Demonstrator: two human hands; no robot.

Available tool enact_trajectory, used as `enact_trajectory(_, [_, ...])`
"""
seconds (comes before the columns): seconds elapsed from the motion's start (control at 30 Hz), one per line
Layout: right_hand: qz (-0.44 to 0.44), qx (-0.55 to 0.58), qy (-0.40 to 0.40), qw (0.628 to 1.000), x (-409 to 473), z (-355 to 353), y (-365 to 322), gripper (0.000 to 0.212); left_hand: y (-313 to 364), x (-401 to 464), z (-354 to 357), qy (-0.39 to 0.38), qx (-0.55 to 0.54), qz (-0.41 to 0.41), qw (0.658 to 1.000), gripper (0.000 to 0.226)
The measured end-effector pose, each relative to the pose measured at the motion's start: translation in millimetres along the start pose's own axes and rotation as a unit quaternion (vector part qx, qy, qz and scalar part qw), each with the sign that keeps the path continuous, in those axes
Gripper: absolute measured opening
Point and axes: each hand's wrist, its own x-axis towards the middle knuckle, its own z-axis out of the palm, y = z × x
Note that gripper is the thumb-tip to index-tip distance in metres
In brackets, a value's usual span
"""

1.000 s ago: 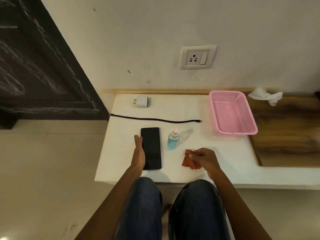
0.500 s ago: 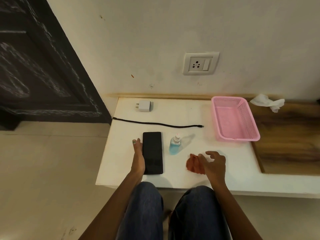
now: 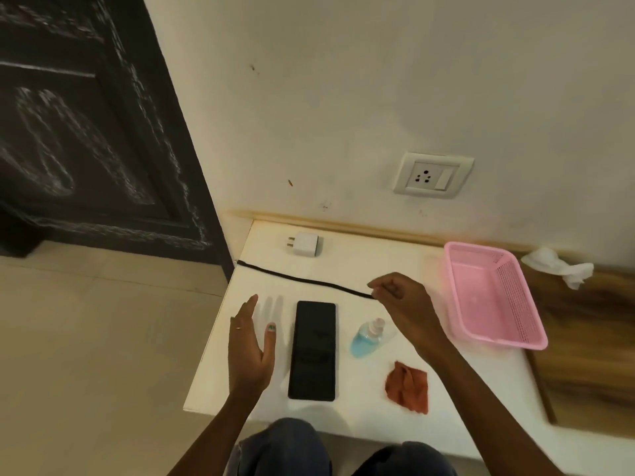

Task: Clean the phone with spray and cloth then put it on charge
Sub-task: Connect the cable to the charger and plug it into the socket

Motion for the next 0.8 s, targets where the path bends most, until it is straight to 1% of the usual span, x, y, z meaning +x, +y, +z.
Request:
enact_trajectory(0.13, [-0.051, -0.121, -0.084, 0.988, 56.8, 32.4, -17.5, 0.013, -12.7, 2.4, 1.5, 0.003, 0.018, 0.019, 1.000, 0.060])
enact_trajectory(0.2, [-0.058, -0.174, -0.117, 0.976, 86.3, 50.3, -17.7, 0.018, -14.8, 2.8, 2.0, 0.000, 0.031, 0.038, 0.999, 0.061])
enact_trajectory(0.3, [-0.055, -0.246, -0.167, 0.953, 128.5, 79.7, -13.8, 0.037, -16.2, 7.1, 2.4, 0.003, 0.054, 0.032, 0.998, 0.065])
enact_trajectory(0.4, [-0.056, -0.355, -0.209, 0.910, 163.6, 105.1, -9.9, 0.063, -18.2, 8.8, 6.0, 0.000, 0.081, 0.048, 0.996, 0.069])
enact_trajectory(0.47, [-0.066, -0.405, -0.223, 0.884, 179.6, 118.7, -6.4, 0.074, -21.2, 9.1, 7.1, 0.003, 0.086, 0.059, 0.994, 0.071])
enact_trajectory(0.53, [-0.069, -0.427, -0.238, 0.870, 186.4, 128.0, -2.0, 0.080, -22.9, 9.6, 7.3, 0.004, 0.089, 0.066, 0.994, 0.072])
enact_trajectory(0.6, [-0.086, -0.449, -0.230, 0.859, 186.5, 134.8, 2.3, 0.078, -22.4, 9.9, 7.4, 0.003, 0.093, 0.064, 0.994, 0.072])
enact_trajectory(0.63, [-0.099, -0.454, -0.214, 0.859, 185.4, 136.9, 3.7, 0.075, -22.0, 10.0, 7.1, 0.003, 0.094, 0.060, 0.994, 0.072])
enact_trajectory(0.7, [-0.107, -0.432, -0.184, 0.877, 180.6, 136.9, 1.0, 0.070, -20.4, 10.7, 6.2, 0.000, 0.096, 0.048, 0.994, 0.071])
enact_trajectory(0.8, [-0.111, -0.370, -0.180, 0.905, 165.1, 129.7, -11.8, 0.064, -18.2, 10.7, 5.8, -0.001, 0.101, 0.028, 0.994, 0.073])
